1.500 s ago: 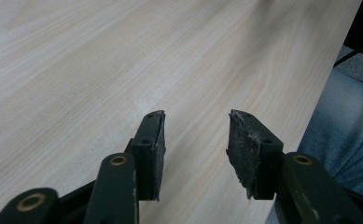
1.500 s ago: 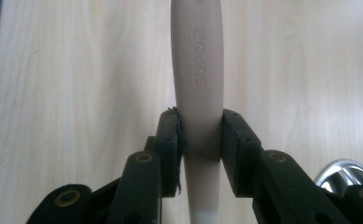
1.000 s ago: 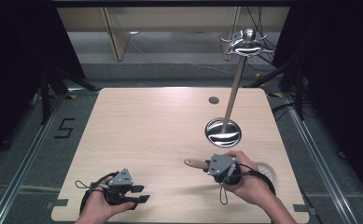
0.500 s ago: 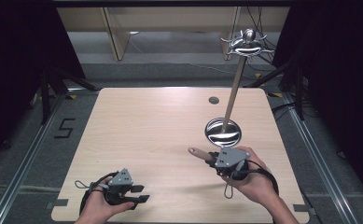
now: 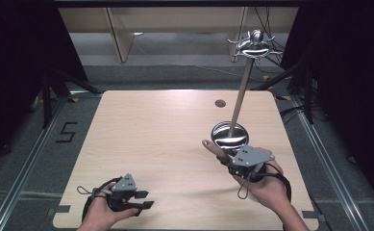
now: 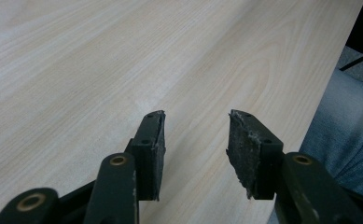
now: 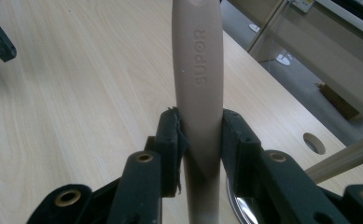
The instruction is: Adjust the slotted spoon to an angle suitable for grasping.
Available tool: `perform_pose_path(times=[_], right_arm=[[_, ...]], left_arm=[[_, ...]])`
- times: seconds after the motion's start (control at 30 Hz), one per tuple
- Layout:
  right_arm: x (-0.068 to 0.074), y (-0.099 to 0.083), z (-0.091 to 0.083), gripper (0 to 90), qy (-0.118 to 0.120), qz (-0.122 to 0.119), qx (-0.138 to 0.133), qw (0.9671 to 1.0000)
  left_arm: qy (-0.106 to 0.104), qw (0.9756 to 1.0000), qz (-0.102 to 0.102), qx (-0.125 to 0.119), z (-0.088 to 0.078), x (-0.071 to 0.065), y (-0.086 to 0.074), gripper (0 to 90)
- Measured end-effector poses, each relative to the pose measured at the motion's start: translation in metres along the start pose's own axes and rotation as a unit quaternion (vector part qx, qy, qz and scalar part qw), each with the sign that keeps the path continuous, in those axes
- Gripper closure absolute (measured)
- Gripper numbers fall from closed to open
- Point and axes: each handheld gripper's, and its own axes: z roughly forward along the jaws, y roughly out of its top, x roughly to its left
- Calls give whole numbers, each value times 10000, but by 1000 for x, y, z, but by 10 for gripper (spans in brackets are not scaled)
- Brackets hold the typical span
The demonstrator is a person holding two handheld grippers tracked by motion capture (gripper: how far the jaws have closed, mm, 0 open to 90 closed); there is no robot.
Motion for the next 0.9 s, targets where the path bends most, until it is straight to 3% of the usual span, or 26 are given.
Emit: perform_pose_path(times=[0.13, 0.17, 0.4, 0.53, 0.7, 0.73, 0.9], right_arm=[[-1, 0, -3, 707, -123, 114, -119, 9998], [-2, 0, -5, 707, -217, 127, -263, 9993], [-7, -1, -13, 707, -513, 612, -636, 9948], [-11, -2, -18, 707, -577, 785, -799, 9920], [-14, -3, -22, 707, -581, 858, -859, 9909], [-11, -4, -23, 707, -569, 993, -876, 9896], [-14, -3, -26, 707, -547, 1016, -980, 9885]], left_arm=[[2, 10000, -5, 1, 0, 0, 0, 554], [2, 10000, -5, 1, 0, 0, 0, 554], [3, 10000, -3, -4, 0, 0, 0, 554], [4, 10000, 1, -1, 0, 0, 0, 554], [2, 10000, -1, 7, 0, 0, 0, 554], [6, 10000, 0, 10, 0, 0, 0, 554], [2, 10000, -3, 16, 0, 0, 0, 554]])
